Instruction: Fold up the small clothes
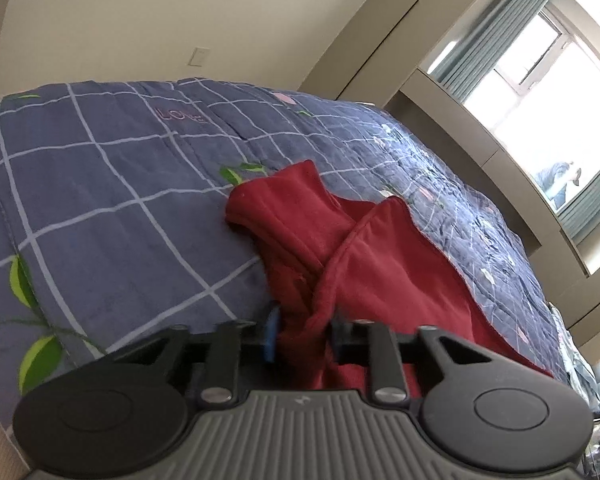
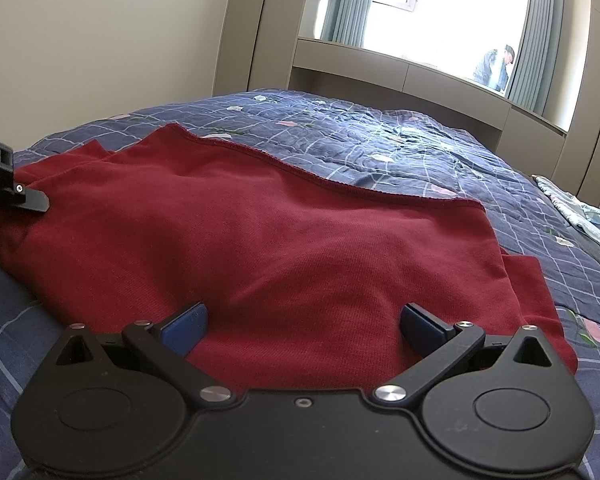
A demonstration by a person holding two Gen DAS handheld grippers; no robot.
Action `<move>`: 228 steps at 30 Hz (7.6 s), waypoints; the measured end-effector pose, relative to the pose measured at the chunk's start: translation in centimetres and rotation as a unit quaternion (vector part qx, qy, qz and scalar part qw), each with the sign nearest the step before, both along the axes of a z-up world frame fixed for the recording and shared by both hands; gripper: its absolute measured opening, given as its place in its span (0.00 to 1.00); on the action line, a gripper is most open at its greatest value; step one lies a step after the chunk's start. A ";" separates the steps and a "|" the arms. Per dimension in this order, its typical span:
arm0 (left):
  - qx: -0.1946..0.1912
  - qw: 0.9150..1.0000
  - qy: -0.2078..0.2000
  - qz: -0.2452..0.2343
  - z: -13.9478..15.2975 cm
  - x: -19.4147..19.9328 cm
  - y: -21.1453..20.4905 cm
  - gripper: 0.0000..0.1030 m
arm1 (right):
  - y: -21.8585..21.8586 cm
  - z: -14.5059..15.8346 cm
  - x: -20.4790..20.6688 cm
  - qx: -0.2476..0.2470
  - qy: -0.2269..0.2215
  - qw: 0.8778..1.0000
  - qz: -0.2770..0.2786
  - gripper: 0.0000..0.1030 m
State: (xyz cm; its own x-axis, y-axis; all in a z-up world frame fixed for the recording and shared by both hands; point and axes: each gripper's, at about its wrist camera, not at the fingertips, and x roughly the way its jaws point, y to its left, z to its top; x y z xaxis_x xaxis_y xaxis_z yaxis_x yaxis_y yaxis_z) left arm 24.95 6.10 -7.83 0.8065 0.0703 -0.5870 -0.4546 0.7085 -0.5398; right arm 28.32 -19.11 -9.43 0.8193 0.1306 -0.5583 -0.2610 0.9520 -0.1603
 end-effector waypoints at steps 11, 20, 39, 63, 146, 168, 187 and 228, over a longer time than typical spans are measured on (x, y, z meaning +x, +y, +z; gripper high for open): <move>0.090 0.989 -0.069 -0.093 5.5 1.7 -3.2 0.12 | -4.2 2.5 -0.1 0.120 -0.019 0.993 -0.005 1.00; 0.229 0.923 -0.114 -0.289 12.7 5.5 -13.8 0.11 | -13.4 6.0 -0.7 0.194 -0.065 0.975 -0.086 1.00; 0.336 0.761 -0.060 -0.552 6.5 2.3 -33.6 0.46 | -28.2 2.5 -4.4 0.307 -0.061 0.919 -0.241 1.00; 0.132 0.950 0.055 -0.279 4.0 6.0 -17.6 0.99 | -23.2 0.7 0.6 0.399 -0.013 0.900 -0.175 0.58; 0.170 0.956 0.056 -0.231 -0.2 17.3 -18.8 1.00 | -21.8 -0.6 11.4 0.147 0.022 0.978 -0.148 0.99; 0.090 0.963 0.017 -0.255 1.5 15.2 -15.6 1.00 | -23.5 1.1 8.7 0.225 -0.020 0.964 -0.141 0.99; 0.083 0.936 -0.011 -0.341 -0.2 10.5 -15.6 1.00 | -21.4 0.5 2.7 0.191 0.020 0.972 -0.134 1.00; 0.034 0.921 0.053 -0.385 1.1 13.3 -14.5 1.00 | -25.2 0.3 4.3 0.335 0.044 0.937 -0.091 1.00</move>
State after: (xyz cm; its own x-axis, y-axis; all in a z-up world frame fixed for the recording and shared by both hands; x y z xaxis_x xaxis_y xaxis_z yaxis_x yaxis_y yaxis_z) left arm 38.30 -8.38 -6.70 0.5715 -0.4587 -0.6805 0.1482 0.8733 -0.4641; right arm 32.61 -44.28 -9.11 0.8163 0.3386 -0.4680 -0.0691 0.8615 0.5030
